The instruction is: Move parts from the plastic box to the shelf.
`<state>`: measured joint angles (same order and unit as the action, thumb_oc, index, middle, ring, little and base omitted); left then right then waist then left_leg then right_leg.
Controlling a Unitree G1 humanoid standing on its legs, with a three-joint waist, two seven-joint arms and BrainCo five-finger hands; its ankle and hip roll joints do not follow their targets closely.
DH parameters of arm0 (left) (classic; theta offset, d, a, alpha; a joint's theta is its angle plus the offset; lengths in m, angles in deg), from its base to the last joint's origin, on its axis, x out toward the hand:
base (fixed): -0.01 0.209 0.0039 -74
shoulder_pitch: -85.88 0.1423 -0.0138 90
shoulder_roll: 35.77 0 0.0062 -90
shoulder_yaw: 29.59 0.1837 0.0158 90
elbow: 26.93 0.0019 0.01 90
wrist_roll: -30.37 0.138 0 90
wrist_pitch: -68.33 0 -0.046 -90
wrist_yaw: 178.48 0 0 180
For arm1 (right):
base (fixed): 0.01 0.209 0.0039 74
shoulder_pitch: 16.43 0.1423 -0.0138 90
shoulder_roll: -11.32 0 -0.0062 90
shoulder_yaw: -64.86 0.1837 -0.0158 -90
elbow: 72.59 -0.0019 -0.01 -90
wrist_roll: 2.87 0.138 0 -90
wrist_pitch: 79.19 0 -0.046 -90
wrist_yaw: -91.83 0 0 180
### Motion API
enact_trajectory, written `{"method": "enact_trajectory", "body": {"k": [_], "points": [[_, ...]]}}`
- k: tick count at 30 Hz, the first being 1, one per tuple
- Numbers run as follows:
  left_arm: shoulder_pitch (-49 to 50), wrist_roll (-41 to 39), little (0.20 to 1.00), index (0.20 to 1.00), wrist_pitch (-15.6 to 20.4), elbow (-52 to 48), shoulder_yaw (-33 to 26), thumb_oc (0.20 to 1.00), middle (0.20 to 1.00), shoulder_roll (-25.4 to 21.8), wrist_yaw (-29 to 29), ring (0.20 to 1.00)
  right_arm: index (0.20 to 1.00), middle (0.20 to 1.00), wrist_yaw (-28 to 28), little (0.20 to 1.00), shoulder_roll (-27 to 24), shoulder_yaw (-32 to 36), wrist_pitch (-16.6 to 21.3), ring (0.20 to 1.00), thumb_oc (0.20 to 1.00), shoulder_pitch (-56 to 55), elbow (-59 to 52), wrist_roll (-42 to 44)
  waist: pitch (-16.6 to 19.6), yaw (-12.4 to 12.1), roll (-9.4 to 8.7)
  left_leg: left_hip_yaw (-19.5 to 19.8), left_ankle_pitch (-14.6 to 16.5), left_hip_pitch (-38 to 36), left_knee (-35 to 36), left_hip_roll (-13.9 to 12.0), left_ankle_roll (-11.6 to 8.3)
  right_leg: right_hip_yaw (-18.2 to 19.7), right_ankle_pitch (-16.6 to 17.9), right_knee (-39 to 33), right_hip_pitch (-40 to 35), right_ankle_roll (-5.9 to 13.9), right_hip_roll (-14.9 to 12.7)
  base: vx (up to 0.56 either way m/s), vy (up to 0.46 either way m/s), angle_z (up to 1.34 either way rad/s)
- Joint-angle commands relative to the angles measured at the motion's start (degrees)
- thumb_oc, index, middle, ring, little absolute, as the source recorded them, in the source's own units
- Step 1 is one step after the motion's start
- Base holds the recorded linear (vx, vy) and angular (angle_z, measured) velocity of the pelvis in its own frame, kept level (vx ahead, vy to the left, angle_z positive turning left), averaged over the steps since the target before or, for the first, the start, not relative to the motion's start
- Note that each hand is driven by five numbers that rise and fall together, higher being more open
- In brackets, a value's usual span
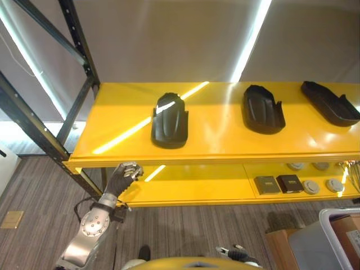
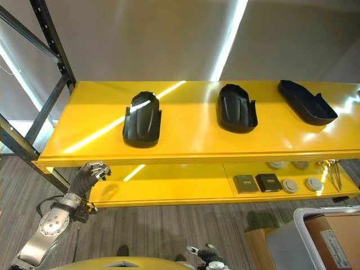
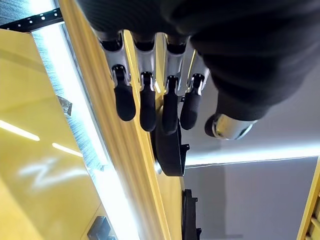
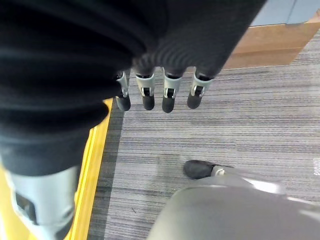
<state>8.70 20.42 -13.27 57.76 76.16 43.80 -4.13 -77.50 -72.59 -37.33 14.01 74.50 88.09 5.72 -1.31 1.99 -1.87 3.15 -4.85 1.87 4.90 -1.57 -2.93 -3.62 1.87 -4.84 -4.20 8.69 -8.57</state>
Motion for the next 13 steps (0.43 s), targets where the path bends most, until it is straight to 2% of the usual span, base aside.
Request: {"method": "enact_trajectory", "body": {"k": [1,2,3,5,8,13], "points": [[-1.1,14.4,1.000,1.000,4.6,4.1,-1.5,1.000,1.000,-2.6,-6.4,1.000,1.000,1.000,2.2,1.000,2.6,0.3,1.2,1.000,1.000,1.9,2.1,0.6,-0.9,-1.0,-1.41,-4.1,6.2,-0.5,-3.9,-4.6,-1.30,-2.0,-2.1,2.0,3.4,0.40,-2.1,0.02,-0.034,-0.01],[0.5,19.4,1.000,1.000,5.1,9.2,-0.3,1.000,1.000,-3.0,-8.5,1.000,1.000,1.000,3.2,1.000,2.6,0.7,1.6,1.000,1.000,1.5,2.8,0.7,-1.1,-1.3,-1.31,-3.8,6.3,-0.5,-4.2,-4.7,-1.45,-2.2,-2.3,2.0,3.0,0.37,-2.1,0.00,0.000,0.00],[0.5,19.4,1.000,1.000,5.1,9.3,-0.3,1.000,1.000,-3.0,-8.5,1.000,1.000,1.000,3.2,1.000,2.5,0.7,1.6,1.000,1.000,1.5,2.8,0.7,-1.1,-1.3,-1.30,-3.8,6.3,-0.5,-4.2,-4.7,-1.45,-2.2,-2.3,2.0,3.0,0.37,-2.1,0.00,0.000,0.00],[2.6,23.9,1.000,1.000,4.5,17.9,0.2,1.000,1.000,-1.9,-12.5,1.000,1.000,1.000,4.6,1.000,2.3,1.5,2.2,1.000,1.000,1.0,3.9,1.0,-1.3,-1.8,-1.21,-3.3,6.3,-0.5,-4.5,-4.8,-1.57,-2.7,-2.9,2.3,2.4,0.25,-2.1,0.00,0.000,0.00],[3.8,25.6,1.000,1.000,4.2,24.0,0.4,1.000,1.000,-0.6,-14.4,1.000,1.000,1.000,5.4,1.000,1.8,2.0,2.3,1.000,1.000,0.7,4.9,0.6,-1.3,-2.1,-1.05,-2.9,6.4,-0.5,-4.8,-4.8,-1.67,-3.2,-3.2,2.6,1.9,0.19,-2.1,0.03,-0.014,0.07],[5.9,23.6,1.000,1.000,2.1,35.6,-1.8,1.000,1.000,4.8,-15.1,1.000,1.000,1.000,6.4,1.000,1.3,2.6,2.4,1.000,1.000,0.1,5.4,-0.4,-0.9,-2.4,-1.06,-2.4,6.4,-1.0,-4.7,-4.8,-1.67,-4.2,-3.7,2.8,0.9,0.07,-2.2,0.02,-0.008,0.15]]}}
